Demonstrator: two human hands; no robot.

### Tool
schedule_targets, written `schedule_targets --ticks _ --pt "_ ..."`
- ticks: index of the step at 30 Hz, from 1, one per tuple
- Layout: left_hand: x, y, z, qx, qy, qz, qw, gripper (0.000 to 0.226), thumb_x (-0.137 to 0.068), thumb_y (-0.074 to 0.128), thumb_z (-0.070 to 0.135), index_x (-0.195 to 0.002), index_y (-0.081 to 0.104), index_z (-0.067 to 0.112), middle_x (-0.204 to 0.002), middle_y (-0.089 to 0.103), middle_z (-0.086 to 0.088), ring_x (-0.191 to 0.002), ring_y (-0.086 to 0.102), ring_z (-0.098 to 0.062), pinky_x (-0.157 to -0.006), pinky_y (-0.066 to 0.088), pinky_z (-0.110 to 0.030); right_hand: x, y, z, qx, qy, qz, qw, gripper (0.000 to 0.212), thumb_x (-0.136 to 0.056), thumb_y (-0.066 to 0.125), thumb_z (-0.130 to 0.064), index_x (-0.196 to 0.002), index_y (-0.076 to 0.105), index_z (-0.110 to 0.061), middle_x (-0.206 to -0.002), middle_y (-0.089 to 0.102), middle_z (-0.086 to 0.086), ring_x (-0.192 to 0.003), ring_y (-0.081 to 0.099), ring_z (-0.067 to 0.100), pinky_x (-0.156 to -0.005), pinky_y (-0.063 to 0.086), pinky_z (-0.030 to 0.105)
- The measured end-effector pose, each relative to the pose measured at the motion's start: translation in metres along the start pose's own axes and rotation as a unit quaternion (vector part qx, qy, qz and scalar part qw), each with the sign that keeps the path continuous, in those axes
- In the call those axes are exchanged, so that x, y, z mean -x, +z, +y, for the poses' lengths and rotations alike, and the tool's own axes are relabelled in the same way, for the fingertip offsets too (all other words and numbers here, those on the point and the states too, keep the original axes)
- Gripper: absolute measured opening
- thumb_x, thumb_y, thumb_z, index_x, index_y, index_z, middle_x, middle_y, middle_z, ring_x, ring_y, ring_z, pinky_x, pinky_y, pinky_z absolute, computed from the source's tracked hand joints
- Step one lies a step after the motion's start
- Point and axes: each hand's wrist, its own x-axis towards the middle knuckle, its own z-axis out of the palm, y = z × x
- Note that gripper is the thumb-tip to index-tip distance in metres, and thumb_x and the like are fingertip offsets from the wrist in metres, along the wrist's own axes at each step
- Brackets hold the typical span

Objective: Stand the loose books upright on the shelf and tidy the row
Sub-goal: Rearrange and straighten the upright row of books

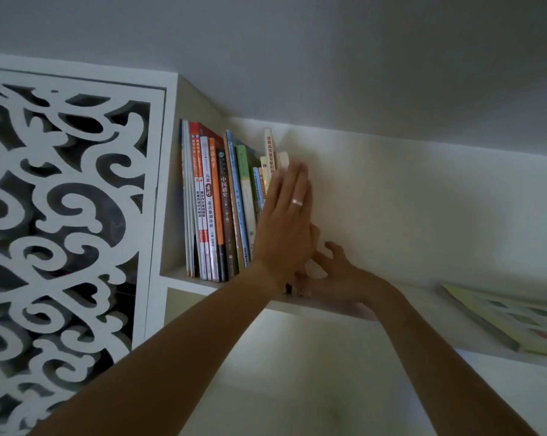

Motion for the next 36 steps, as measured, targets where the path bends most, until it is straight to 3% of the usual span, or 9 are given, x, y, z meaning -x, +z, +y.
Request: schedule_targets --ticks 2,7,11,13,16,21,27,32,36 --pt "-0.001 -0.006 0.007 -0.092 -0.017 -0.091 0.991 0.067 -0.099 0.036 0.036 -0.151 0.041 -0.005 -0.168 0.013 -0.027 -0.158 -0.011 -0.039 -0.127 -0.013 -0.050 0.002 -0.001 0.003 0.011 0.010 0.009 1.000 0.113 -0.054 0.047 -0.100 -0.152 0.012 -0.057 -0.167 -0.001 -0.009 -0.153 0.016 0.029 -0.119 0.024 0.057" --pt "0.003 -0.005 0.051 -0.254 -0.047 -0.236 0.937 0.061 -0.101 0.035 0.044 -0.132 0.062 -0.001 -0.160 0.020 -0.040 -0.152 -0.010 -0.056 -0.125 -0.009 -0.061 0.030 0.002 0.029 0.111 0.021 0.065 0.991 0.079 -0.080 0.048 -0.084 -0.148 0.042 -0.043 -0.168 0.012 0.001 -0.153 0.017 0.026 -0.121 0.016 0.057" --pt "0.018 0.008 0.088 -0.096 0.048 -0.355 0.929 0.035 -0.103 0.041 0.038 -0.108 0.071 0.020 -0.117 0.070 -0.009 -0.133 0.052 -0.037 -0.118 -0.021 -0.065 0.064 -0.025 0.083 0.198 0.162 0.181 0.950 0.073 -0.087 0.040 -0.080 -0.148 0.042 -0.039 -0.167 0.011 0.007 -0.154 0.009 0.028 -0.122 0.008 0.059" --pt "0.017 0.017 0.101 0.056 0.044 -0.373 0.925 0.027 -0.102 0.042 0.017 -0.119 0.064 0.017 -0.117 0.066 -0.007 -0.119 0.061 -0.029 -0.126 0.007 -0.055 0.089 -0.046 0.118 0.260 0.312 0.196 0.893 0.081 -0.088 0.035 -0.080 -0.149 0.043 -0.027 -0.164 0.016 0.019 -0.152 0.010 0.039 -0.119 0.008 0.065" --pt "0.015 0.023 0.114 0.221 0.003 -0.337 0.915 0.031 -0.101 0.045 0.015 -0.129 0.059 0.015 -0.127 0.062 -0.011 -0.119 0.060 -0.031 -0.097 0.044 -0.037 0.123 -0.065 0.149 0.207 0.428 0.145 0.867 0.105 -0.078 0.026 -0.092 -0.151 0.042 -0.018 -0.158 0.034 0.022 -0.145 0.030 0.044 -0.116 0.022 0.065" --pt "0.024 0.021 0.132 0.371 -0.015 -0.260 0.891 0.034 -0.099 0.049 0.018 -0.130 0.062 0.018 -0.123 0.063 -0.006 -0.113 0.060 -0.026 -0.089 0.045 -0.032 0.129 -0.070 0.135 0.223 0.300 0.111 0.921 0.135 -0.051 0.003 -0.108 -0.139 0.055 -0.020 -0.141 0.058 0.011 -0.127 0.055 0.032 -0.108 0.041 0.052" --pt "0.025 0.016 0.116 0.359 -0.088 -0.099 0.924 0.027 -0.095 0.050 0.011 -0.117 0.065 0.016 -0.120 0.060 -0.003 -0.094 0.063 -0.019 -0.073 0.038 -0.022 0.133 -0.072 0.107 0.161 0.105 -0.034 0.981 0.117 -0.055 0.067 -0.090 -0.155 0.026 -0.046 -0.159 0.036 -0.011 -0.142 0.041 0.014 -0.117 0.034 0.040" --pt "0.025 0.004 0.097 0.377 -0.075 -0.024 0.923 0.022 -0.091 0.052 0.004 -0.106 0.065 0.012 -0.115 0.060 -0.004 -0.072 0.043 -0.008 -0.065 0.049 -0.029 0.123 -0.059 0.117 0.146 -0.050 0.056 0.986 0.063 -0.081 0.083 -0.034 -0.136 0.054 -0.048 -0.103 0.060 -0.019 -0.096 0.061 0.010 -0.089 0.047 0.021" --pt "0.023 -0.017 0.083 0.392 -0.050 0.054 0.917 0.025 -0.092 0.041 0.015 -0.106 0.061 0.011 -0.117 0.057 -0.005 -0.079 0.044 -0.006 -0.067 0.038 -0.017 0.114 -0.059 0.101 0.095 -0.116 0.172 0.974 0.022 -0.096 0.065 -0.035 -0.114 0.068 -0.047 -0.095 0.069 -0.023 -0.084 0.064 -0.005 -0.071 0.046 0.010"
